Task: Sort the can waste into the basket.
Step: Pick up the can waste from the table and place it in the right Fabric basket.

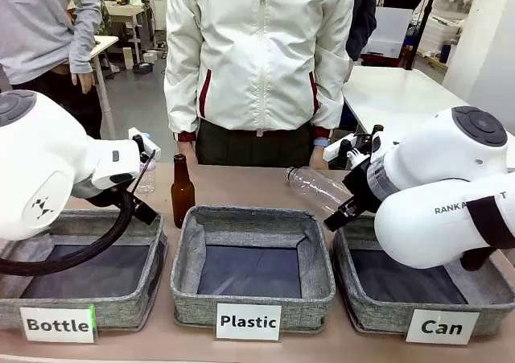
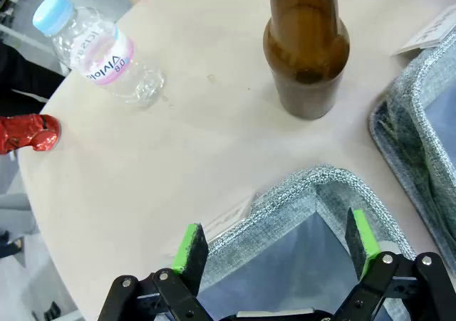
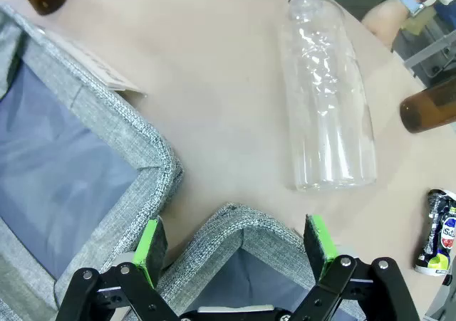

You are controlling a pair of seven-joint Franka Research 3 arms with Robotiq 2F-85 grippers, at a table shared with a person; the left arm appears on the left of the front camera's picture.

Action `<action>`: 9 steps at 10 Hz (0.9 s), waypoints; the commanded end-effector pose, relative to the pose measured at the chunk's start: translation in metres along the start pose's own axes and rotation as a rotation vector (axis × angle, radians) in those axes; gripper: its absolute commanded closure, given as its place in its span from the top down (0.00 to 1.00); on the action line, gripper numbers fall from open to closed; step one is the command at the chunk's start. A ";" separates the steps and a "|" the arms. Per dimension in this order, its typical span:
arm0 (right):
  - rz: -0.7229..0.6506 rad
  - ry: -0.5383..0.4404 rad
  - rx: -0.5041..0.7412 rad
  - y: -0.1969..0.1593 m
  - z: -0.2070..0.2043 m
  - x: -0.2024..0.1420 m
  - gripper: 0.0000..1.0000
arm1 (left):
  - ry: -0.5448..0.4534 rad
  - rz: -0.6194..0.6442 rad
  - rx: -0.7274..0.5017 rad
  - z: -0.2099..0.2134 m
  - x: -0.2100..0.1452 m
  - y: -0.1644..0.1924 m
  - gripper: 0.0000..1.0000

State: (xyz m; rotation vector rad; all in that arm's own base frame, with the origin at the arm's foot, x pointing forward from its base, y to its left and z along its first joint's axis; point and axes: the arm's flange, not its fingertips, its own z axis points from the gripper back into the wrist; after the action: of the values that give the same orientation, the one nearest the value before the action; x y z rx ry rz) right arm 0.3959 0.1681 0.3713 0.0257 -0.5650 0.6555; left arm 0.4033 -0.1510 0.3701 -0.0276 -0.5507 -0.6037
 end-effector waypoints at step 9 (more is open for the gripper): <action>0.000 0.000 0.000 0.000 0.000 0.000 1.00 | 0.000 0.000 0.000 0.000 0.000 0.000 1.00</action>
State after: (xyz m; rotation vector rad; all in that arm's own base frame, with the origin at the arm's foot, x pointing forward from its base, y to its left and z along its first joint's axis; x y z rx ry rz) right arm 0.3959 0.1682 0.3713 0.0252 -0.5650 0.6561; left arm 0.4033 -0.1510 0.3701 -0.0276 -0.5507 -0.6035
